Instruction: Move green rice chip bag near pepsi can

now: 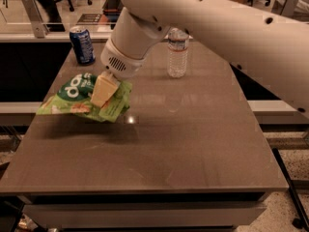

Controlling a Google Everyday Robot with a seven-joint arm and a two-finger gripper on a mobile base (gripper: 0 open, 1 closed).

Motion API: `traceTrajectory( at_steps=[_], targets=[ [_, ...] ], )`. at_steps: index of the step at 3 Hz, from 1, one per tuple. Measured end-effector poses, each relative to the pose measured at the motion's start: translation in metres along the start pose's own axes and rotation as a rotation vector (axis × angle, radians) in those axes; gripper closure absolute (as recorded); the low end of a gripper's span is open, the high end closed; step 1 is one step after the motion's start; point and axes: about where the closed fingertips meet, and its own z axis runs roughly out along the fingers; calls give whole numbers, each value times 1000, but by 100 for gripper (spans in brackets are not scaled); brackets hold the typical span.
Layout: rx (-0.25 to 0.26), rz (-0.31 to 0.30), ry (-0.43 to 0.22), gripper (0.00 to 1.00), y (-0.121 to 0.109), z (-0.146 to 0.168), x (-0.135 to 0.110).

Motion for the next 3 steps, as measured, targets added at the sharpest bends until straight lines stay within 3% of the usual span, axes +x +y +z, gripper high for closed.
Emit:
traceTrajectory(
  at_steps=[1, 2, 3],
  targets=[
    [56, 101, -30, 100, -36, -7, -18],
    [143, 219, -14, 100, -67, -7, -30],
    [222, 366, 15, 100, -103, 2, -26]
  ],
)
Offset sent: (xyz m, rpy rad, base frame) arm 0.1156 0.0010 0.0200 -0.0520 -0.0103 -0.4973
